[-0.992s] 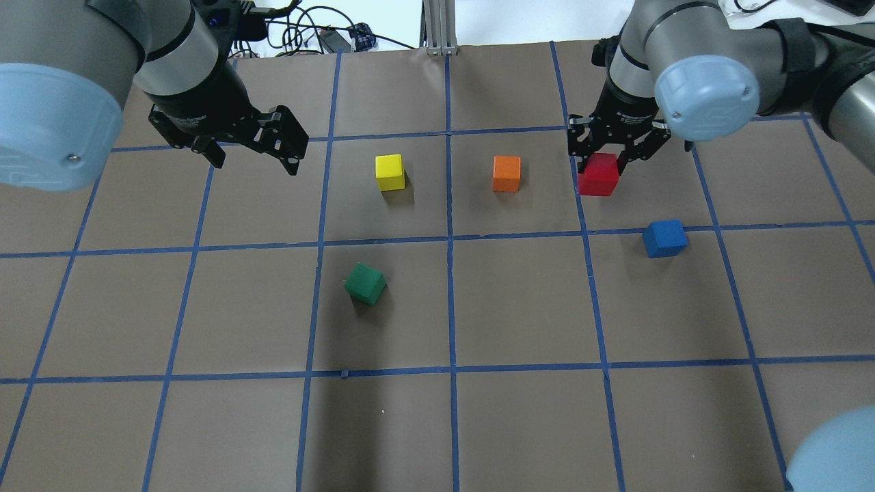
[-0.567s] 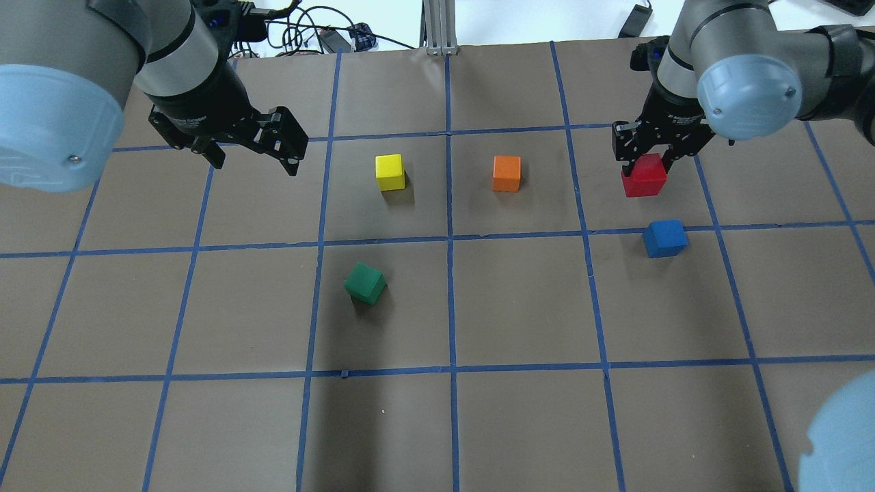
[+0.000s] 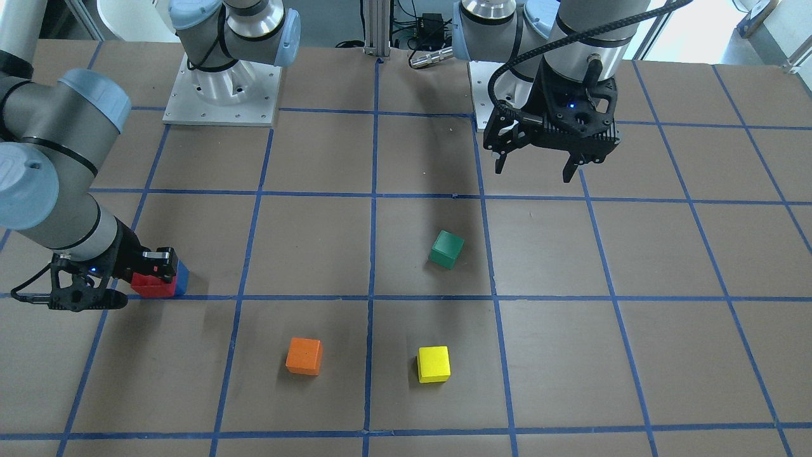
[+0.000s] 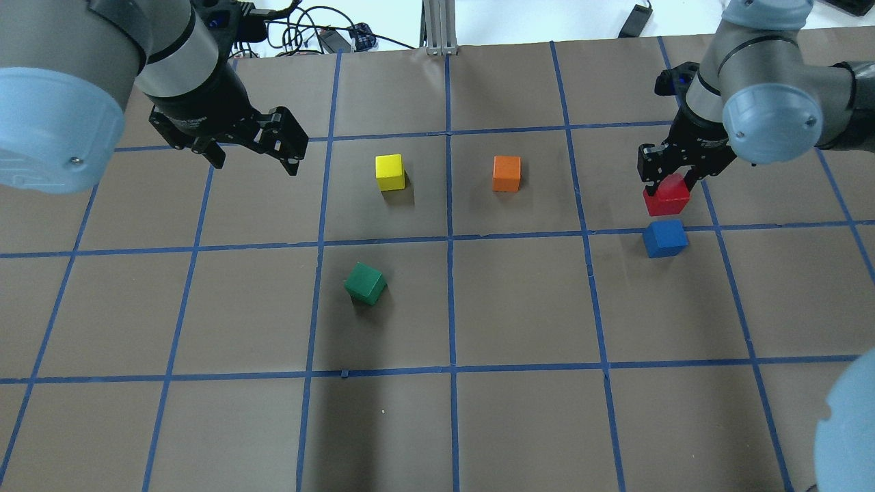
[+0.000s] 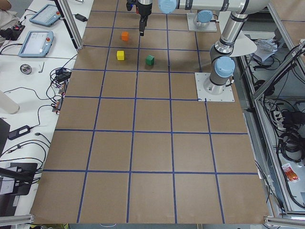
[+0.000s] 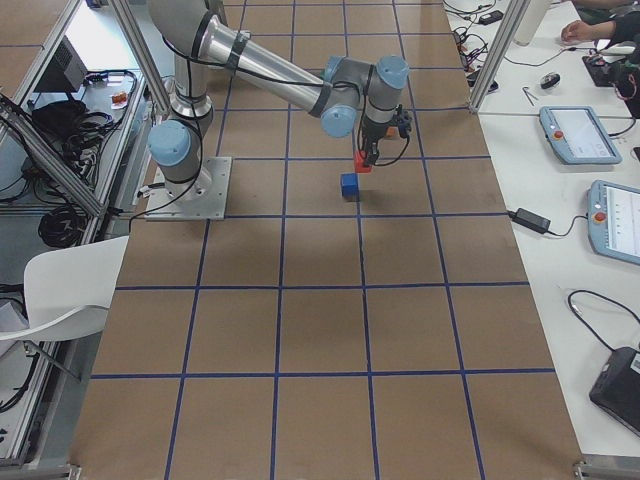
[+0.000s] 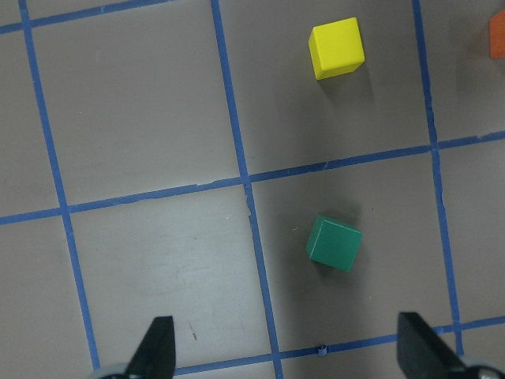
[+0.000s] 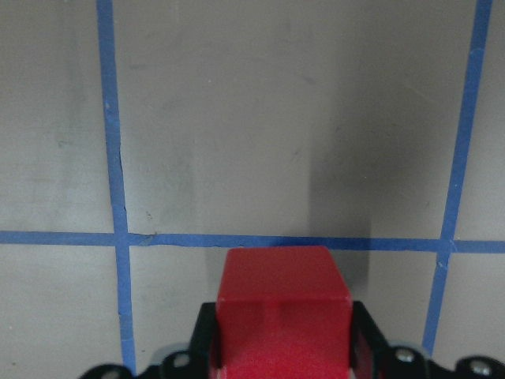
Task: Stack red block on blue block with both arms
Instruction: 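Lift the red cube with the right gripper and carry it over the blue cube, then lower the red cube onto the blue cube with the right gripper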
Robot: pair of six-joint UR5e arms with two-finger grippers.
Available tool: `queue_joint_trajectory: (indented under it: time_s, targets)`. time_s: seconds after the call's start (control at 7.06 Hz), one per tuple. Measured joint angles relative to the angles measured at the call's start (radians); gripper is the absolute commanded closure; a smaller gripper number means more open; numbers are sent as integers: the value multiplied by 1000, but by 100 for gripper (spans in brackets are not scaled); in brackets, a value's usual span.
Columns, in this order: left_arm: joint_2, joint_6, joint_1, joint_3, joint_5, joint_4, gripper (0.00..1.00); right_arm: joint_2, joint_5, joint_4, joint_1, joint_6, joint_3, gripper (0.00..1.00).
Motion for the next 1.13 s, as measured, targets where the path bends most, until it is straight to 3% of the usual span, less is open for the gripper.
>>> queue_joint_trajectory:
  time_s: [1.13]
  targets:
    - [0,0,1,0,-2,4,0,5,7,-40,-48,-20,52,100]
